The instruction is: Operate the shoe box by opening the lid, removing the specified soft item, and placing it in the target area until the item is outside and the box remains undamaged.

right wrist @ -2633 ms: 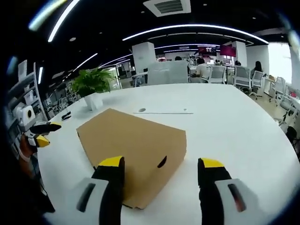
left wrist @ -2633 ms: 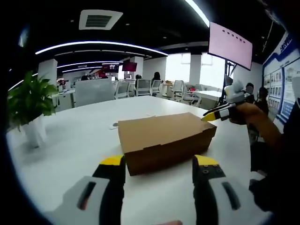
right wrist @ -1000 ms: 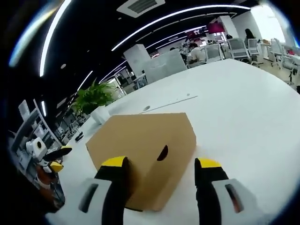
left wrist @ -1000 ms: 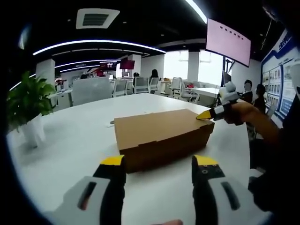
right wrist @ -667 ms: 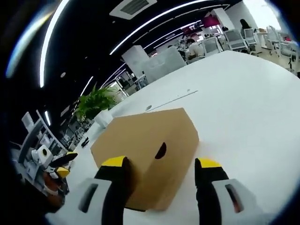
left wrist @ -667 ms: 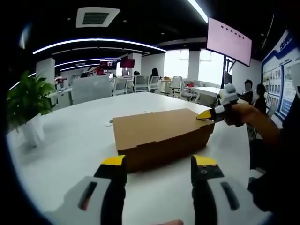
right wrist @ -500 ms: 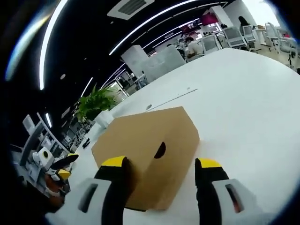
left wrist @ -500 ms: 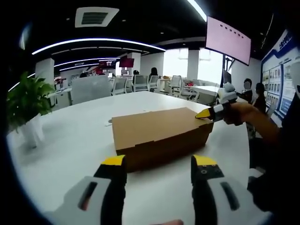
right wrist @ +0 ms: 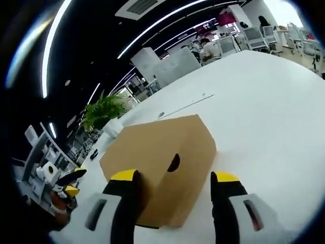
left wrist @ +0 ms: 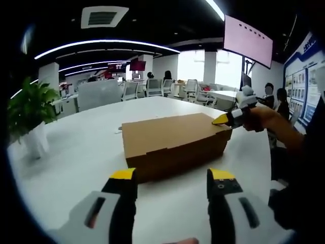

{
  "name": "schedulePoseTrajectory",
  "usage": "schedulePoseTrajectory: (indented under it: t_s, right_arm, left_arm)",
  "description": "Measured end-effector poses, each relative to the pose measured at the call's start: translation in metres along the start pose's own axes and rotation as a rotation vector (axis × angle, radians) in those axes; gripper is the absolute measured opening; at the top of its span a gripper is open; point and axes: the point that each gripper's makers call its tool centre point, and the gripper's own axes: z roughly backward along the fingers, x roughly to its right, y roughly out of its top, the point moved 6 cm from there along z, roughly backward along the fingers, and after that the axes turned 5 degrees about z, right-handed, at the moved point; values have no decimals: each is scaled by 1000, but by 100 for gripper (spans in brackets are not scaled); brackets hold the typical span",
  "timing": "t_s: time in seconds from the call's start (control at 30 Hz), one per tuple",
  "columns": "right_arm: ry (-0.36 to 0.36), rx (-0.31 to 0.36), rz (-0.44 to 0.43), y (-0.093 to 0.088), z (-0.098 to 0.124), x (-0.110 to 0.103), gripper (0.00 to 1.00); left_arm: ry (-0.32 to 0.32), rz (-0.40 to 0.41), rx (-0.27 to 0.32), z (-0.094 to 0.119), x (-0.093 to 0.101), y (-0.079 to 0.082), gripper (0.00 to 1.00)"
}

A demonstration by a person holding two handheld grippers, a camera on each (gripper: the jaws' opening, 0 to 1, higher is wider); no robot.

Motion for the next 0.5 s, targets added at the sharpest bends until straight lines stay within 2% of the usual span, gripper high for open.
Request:
schedulePoseTrajectory:
  t_s: [0.17,0.3,0.5]
  right_arm:
    - [14,-10,-11,-3,-1,-8,58]
    - [22,-18,-24,-1,-1,-2,58]
    - [53,-31,-72,-6,-3,-6,57]
  left_arm:
    - [6,-5,2,0,0,0,56]
    - [9,-12,12,3,4,3,56]
    - [12,-12,17,2,5,3,56]
